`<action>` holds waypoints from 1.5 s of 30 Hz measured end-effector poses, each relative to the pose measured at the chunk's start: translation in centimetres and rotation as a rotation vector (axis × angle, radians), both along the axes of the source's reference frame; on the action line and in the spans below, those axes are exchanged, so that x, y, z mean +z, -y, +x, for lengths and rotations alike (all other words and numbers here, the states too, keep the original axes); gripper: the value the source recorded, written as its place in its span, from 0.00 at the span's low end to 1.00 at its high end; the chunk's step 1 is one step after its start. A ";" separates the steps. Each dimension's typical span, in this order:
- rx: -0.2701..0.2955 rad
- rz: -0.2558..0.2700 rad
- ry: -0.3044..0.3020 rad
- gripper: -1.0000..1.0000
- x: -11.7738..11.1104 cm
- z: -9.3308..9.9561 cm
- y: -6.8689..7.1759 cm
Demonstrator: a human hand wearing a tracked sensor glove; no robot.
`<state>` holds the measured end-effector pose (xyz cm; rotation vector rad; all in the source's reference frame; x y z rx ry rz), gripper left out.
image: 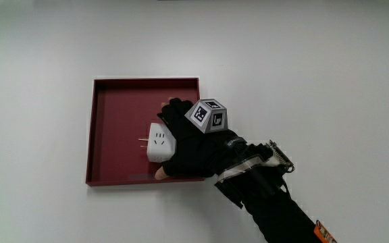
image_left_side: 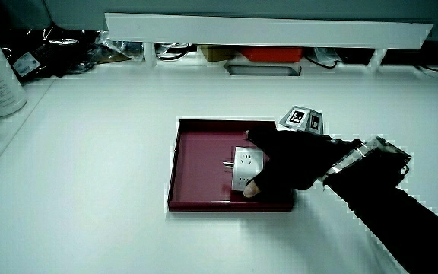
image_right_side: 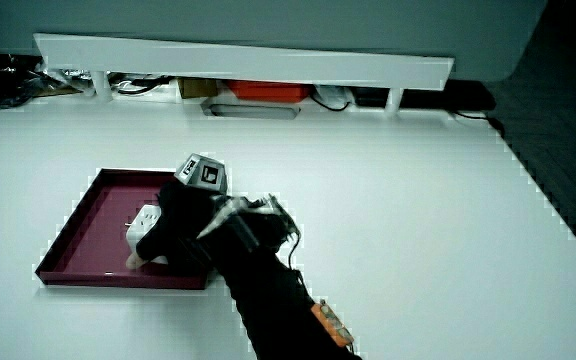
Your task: Pick socket
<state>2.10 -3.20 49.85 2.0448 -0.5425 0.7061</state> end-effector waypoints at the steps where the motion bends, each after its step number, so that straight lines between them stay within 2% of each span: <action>1: 0.003 0.004 -0.006 0.50 0.3 0.0 0.0; 3: 0.012 -0.006 0.009 0.50 0.3 0.1 0.0; 4: 0.016 0.008 0.007 0.52 0.3 0.1 0.0; 10: 0.032 0.005 -0.011 0.66 1.2 0.2 -0.1; 11: 0.038 0.002 0.007 0.68 1.1 0.2 -0.1; 17: 0.065 0.035 0.000 0.82 1.3 0.3 0.0; 18: 0.068 0.036 0.012 0.84 0.7 0.3 -0.1; 25: 0.101 0.070 0.046 1.00 0.7 0.4 -0.3; 31: 0.106 0.073 0.074 1.00 1.1 0.6 -0.5; 34: 0.104 0.092 0.116 1.00 -0.6 0.6 -0.4; 36: 0.101 0.117 0.115 1.00 -1.0 0.9 -0.3; 37: 0.089 0.109 0.148 1.00 -1.8 1.0 -0.3; 44: 0.091 0.169 0.194 1.00 -4.9 2.6 0.1; 45: 0.072 0.135 0.289 1.00 -4.3 2.9 0.3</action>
